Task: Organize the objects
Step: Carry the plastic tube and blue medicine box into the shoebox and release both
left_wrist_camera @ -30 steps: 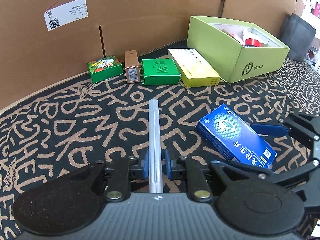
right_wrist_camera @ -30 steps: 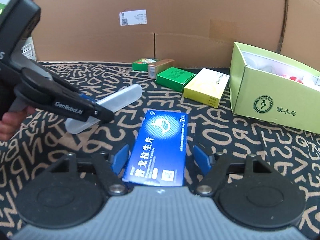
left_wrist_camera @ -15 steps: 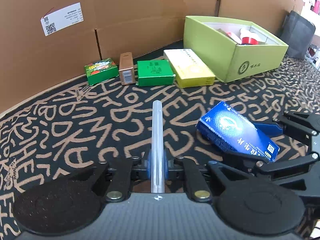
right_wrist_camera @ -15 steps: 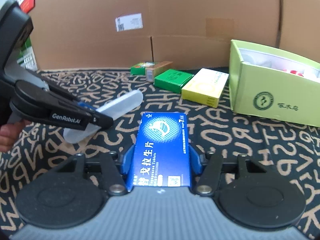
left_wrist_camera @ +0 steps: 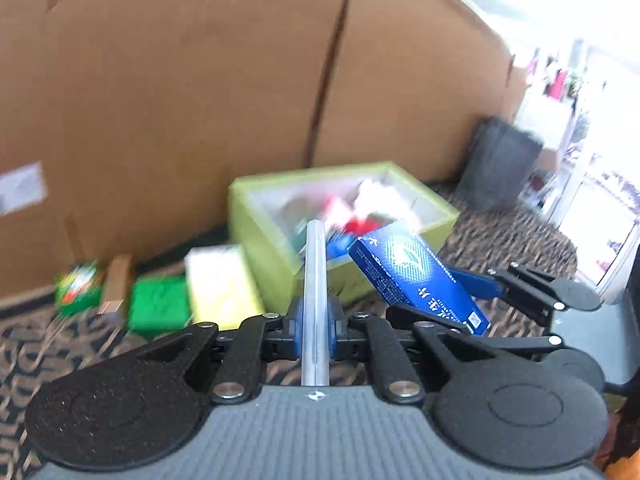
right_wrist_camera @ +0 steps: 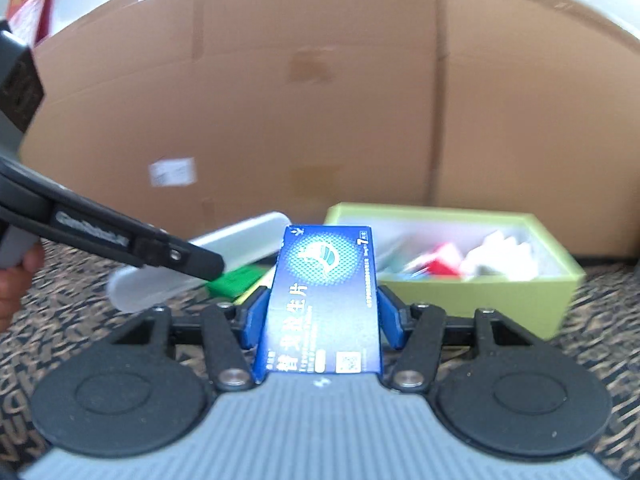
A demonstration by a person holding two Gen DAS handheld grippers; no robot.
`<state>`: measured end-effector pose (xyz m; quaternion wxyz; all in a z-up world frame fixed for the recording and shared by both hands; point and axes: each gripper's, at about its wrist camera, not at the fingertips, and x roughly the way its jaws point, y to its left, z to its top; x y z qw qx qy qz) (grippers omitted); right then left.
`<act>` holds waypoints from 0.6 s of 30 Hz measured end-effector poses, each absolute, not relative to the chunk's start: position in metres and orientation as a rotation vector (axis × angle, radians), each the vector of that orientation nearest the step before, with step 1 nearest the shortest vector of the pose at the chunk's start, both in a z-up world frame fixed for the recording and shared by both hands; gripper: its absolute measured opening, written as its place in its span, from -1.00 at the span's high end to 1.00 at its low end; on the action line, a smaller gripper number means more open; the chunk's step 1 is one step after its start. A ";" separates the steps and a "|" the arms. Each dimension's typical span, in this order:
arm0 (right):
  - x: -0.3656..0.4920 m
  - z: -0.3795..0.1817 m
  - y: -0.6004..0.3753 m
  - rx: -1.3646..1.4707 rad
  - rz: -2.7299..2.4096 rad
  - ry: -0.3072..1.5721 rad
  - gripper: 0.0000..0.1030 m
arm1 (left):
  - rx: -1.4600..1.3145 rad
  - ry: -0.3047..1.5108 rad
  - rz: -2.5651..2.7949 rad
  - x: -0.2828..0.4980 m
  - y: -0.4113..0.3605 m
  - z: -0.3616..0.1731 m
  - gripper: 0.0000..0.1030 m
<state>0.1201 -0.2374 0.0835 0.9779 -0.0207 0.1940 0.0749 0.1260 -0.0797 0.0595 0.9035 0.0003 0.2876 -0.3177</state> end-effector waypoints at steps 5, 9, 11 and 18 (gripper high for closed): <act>0.139 0.104 -0.280 -0.086 0.027 0.340 -0.10 | -0.058 0.567 -0.677 0.153 -0.126 0.073 0.80; 0.167 0.112 -0.308 -0.134 -0.044 0.324 -0.10 | -0.090 0.561 -0.670 0.180 -0.157 0.074 0.80; 0.182 0.112 -0.320 -0.154 -0.073 0.329 -0.10 | -0.097 0.563 -0.658 0.195 -0.168 0.071 0.80; 0.228 0.105 -0.348 -0.170 -0.111 0.355 -0.10 | -0.142 0.624 -0.662 0.235 -0.191 0.058 0.80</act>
